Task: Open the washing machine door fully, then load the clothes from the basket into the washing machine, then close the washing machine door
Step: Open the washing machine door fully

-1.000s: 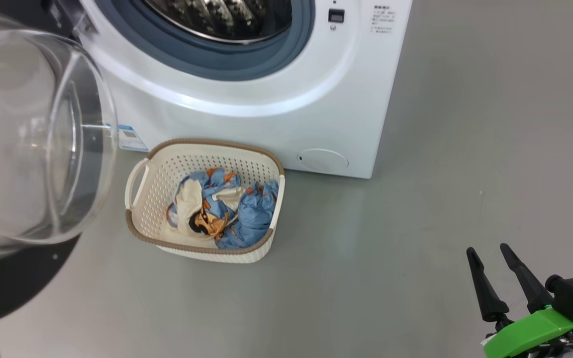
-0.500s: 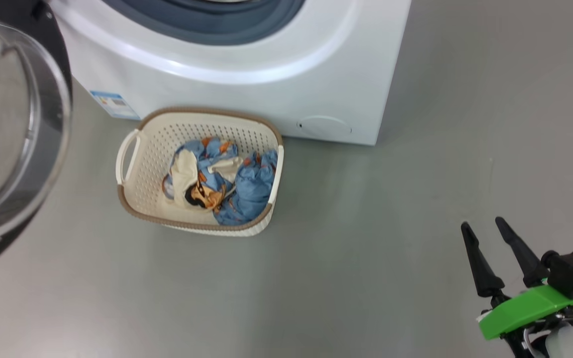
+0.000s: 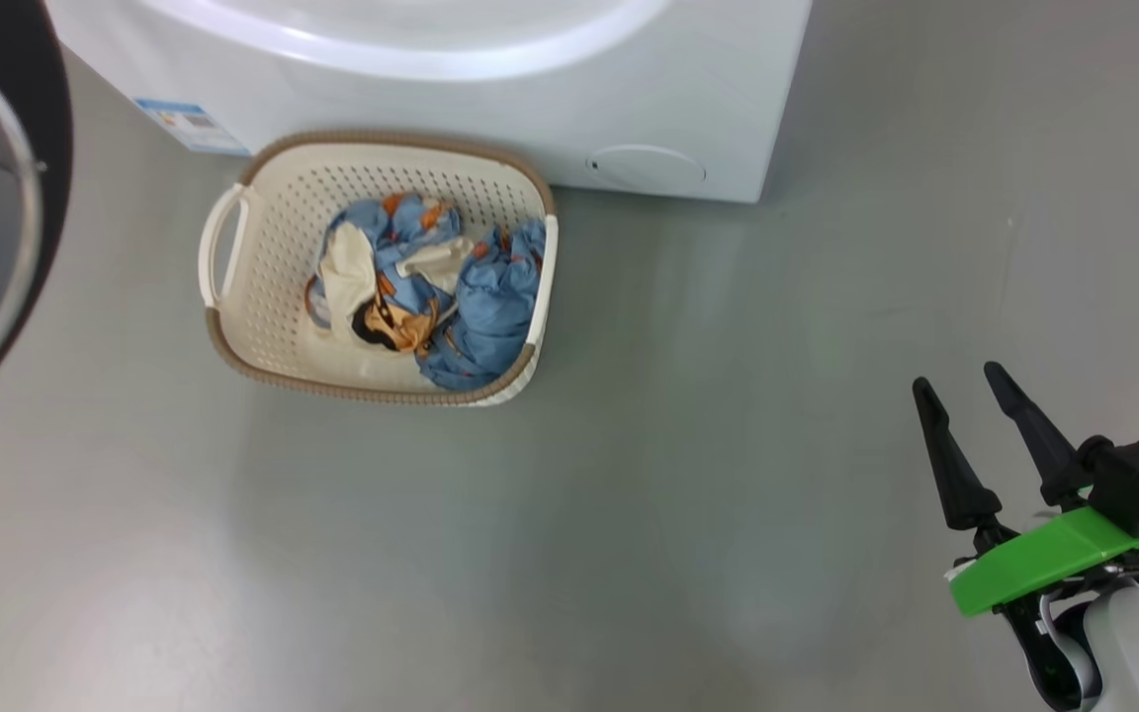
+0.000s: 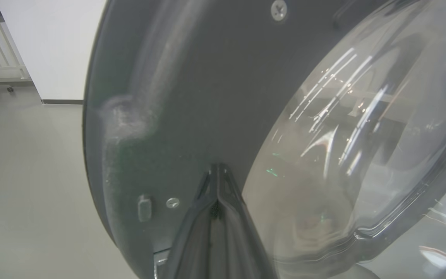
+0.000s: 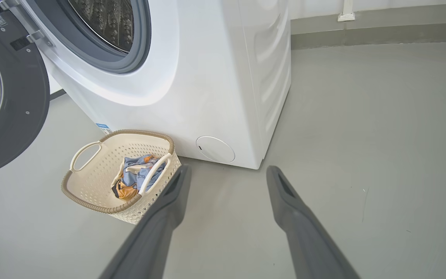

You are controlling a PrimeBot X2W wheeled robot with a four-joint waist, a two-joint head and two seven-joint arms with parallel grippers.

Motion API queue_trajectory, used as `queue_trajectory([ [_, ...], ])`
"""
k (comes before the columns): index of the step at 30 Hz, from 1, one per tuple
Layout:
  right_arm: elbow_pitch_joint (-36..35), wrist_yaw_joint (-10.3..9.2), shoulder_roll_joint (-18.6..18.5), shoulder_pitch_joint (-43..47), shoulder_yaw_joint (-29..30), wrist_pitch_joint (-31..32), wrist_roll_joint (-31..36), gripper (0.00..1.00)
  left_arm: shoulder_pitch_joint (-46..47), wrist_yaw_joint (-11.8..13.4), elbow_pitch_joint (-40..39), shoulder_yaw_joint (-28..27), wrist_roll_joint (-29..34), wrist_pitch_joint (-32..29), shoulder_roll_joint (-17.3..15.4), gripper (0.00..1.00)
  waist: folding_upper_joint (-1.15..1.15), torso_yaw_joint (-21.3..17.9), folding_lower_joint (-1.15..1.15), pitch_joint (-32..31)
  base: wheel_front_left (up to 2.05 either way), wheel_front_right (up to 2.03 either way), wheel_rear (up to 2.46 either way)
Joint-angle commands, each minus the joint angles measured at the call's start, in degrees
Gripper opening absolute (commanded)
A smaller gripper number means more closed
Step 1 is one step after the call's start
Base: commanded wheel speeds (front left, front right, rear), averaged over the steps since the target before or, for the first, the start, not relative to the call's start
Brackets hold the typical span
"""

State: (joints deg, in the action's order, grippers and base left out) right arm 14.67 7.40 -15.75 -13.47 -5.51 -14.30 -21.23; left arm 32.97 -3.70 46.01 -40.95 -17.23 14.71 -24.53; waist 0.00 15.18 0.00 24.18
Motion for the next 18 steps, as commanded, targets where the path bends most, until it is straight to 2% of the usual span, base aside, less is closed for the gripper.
queue_trajectory([
  [1, -1.42, 0.09, -0.31, -0.39, -1.62, -0.70, 0.72, 1.00, 0.96, 0.73, -0.02, -1.79, 1.20, 0.29, -5.57, 0.00, 0.00, -0.11, 0.00, 1.82, 0.00, 0.00, 0.00],
  [11, -1.30, 0.09, -0.34, -1.83, -1.68, -0.70, 1.25, 1.00, 4.91, 2.42, 4.07, -2.70, 3.27, 0.29, -7.30, 0.00, 0.00, 0.11, 0.00, 4.17, 0.00, 0.00, 0.00],
  [18, -0.78, 0.09, -0.19, -2.14, -1.90, -0.70, 1.17, 1.00, 4.79, 3.83, 3.93, -2.87, 4.26, 0.29, -5.37, 0.00, 0.00, -0.09, 0.00, 3.15, 0.00, 0.00, 0.00],
])
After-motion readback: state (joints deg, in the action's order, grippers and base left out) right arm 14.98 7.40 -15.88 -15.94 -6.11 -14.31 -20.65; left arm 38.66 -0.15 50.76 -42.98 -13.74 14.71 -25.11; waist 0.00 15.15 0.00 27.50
